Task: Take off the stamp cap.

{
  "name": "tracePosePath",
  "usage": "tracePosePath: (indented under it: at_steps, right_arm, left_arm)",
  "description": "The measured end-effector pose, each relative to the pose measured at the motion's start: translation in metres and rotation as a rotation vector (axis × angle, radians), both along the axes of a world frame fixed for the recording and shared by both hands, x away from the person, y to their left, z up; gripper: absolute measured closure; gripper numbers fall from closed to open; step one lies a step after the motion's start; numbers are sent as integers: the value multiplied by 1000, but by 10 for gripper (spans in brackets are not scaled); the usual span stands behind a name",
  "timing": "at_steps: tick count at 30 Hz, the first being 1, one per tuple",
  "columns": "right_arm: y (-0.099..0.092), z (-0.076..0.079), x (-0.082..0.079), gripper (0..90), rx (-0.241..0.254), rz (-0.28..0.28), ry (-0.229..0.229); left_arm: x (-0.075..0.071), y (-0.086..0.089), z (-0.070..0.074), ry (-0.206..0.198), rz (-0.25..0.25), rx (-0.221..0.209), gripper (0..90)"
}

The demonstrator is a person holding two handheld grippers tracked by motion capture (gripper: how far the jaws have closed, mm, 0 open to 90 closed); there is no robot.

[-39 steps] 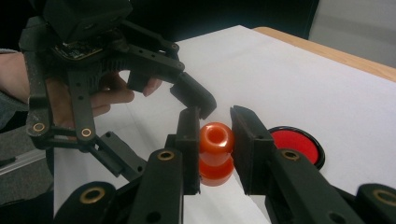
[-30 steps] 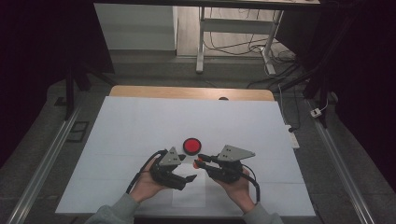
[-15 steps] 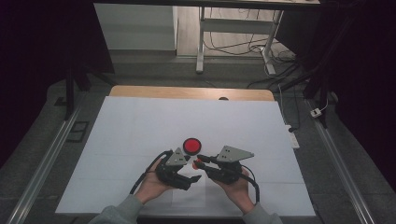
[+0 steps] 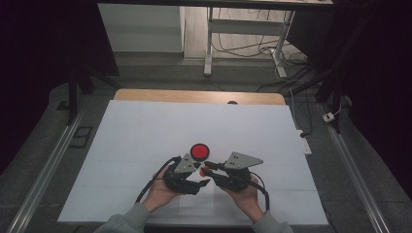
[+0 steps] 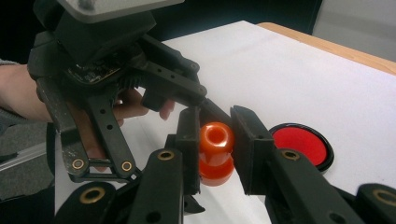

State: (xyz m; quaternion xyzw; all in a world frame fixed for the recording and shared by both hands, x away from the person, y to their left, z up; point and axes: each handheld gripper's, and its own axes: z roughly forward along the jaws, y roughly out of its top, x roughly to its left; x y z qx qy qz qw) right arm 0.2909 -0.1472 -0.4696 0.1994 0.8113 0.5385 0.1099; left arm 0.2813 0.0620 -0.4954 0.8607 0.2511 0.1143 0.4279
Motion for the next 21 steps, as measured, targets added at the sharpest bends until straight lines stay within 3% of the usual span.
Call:
tracePosePath:
  at_steps: [10, 21]
  right_arm:
    - [0, -1, 0, 719, 0, 2, 0]
    - [0, -1, 0, 719, 0, 4, 1]
  left_arm:
    - [-1, -1, -1, -12, -13, 2, 520]
    - [-1, -3, -1, -14, -20, 6, 600]
